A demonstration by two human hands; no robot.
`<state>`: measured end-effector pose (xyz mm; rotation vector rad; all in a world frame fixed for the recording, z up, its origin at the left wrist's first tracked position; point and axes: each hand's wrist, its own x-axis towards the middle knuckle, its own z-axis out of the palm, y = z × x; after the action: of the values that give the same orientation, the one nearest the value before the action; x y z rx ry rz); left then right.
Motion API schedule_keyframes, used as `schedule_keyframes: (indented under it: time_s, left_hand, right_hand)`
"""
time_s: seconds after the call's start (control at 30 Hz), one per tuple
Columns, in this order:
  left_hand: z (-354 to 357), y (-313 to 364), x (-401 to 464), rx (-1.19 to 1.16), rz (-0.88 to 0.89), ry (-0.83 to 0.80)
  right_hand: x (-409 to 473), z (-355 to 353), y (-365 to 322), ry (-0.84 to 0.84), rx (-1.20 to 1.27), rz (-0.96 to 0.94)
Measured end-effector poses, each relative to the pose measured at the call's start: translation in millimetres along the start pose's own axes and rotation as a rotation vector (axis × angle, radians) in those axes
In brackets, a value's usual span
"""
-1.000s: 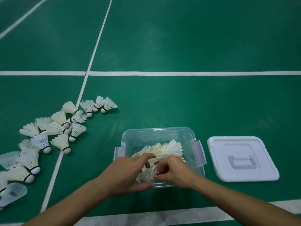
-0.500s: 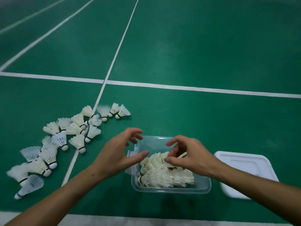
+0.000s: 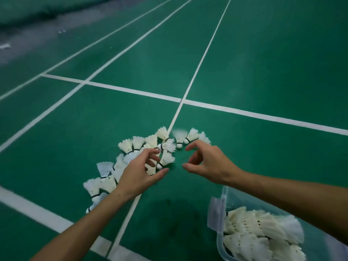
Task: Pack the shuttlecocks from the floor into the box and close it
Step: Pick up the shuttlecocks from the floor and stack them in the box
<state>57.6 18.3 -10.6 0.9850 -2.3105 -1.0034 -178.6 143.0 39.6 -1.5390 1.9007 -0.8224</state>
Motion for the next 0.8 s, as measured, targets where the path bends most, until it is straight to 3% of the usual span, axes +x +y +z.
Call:
schedule_keyframes:
  time_s: [0.2, 0.33, 0.47, 0.63, 0.8]
  left_hand:
    - [-20.6, -58.1, 10.8, 0.186, -0.096, -0.009]
    - [-20.5, -77.4, 25.2, 0.419, -0.034, -0.002]
    - [-23.4, -98.2, 36.4, 0.681, -0.015, -0.098]
    - [-32.4, -117.1, 50.8, 0.826, 0.023, -0.065]
    - [-34.3, -117.6, 72.2, 0.940, -0.033, -0.211]
  right_hand:
    - [50.0, 58.0, 18.8, 0.000, -0.028, 0.021]
    - [76.0, 85.4, 35.3, 0.001, -0.162, 0.062]
    - [96.0, 106.1, 47.8, 0.035, -0.266, 0.110]
    - [108.1, 125.5, 58.1, 0.015, -0.213, 0.164]
    - [107.7, 133.1, 62.0, -0.004, -0.182, 0.190]
